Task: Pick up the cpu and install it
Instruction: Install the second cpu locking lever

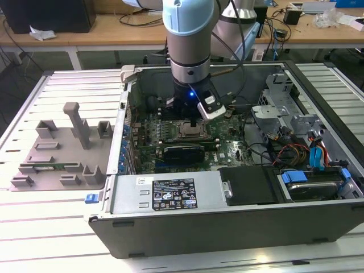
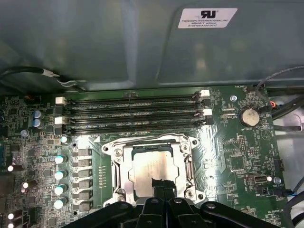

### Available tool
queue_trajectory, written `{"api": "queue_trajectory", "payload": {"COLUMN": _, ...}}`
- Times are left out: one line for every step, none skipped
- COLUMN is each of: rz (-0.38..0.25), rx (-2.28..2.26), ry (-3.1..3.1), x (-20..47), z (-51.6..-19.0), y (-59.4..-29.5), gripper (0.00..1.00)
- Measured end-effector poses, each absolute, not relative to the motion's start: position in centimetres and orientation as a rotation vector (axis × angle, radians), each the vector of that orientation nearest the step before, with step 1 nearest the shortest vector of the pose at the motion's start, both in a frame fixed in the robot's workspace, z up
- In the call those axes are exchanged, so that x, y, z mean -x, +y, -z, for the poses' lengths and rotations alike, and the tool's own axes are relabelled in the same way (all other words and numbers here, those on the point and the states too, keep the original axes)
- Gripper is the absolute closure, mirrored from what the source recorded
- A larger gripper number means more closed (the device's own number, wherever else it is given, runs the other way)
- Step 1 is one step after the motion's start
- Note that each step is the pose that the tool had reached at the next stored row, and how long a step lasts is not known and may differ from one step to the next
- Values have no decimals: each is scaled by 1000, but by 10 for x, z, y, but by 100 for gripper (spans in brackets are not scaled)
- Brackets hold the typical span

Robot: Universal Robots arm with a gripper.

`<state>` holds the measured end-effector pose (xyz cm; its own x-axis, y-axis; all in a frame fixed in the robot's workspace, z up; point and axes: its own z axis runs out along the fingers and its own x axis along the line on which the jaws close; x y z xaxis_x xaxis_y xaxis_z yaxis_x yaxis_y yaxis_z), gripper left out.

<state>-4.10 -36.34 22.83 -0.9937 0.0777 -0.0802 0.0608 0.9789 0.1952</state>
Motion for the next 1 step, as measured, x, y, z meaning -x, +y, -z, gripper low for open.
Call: {"api": "queue_trajectory", "payload": {"rz": -296, "rx": -107, "ry": 3038, "x": 41, "z": -228, "y": -363, "gripper": 89}}
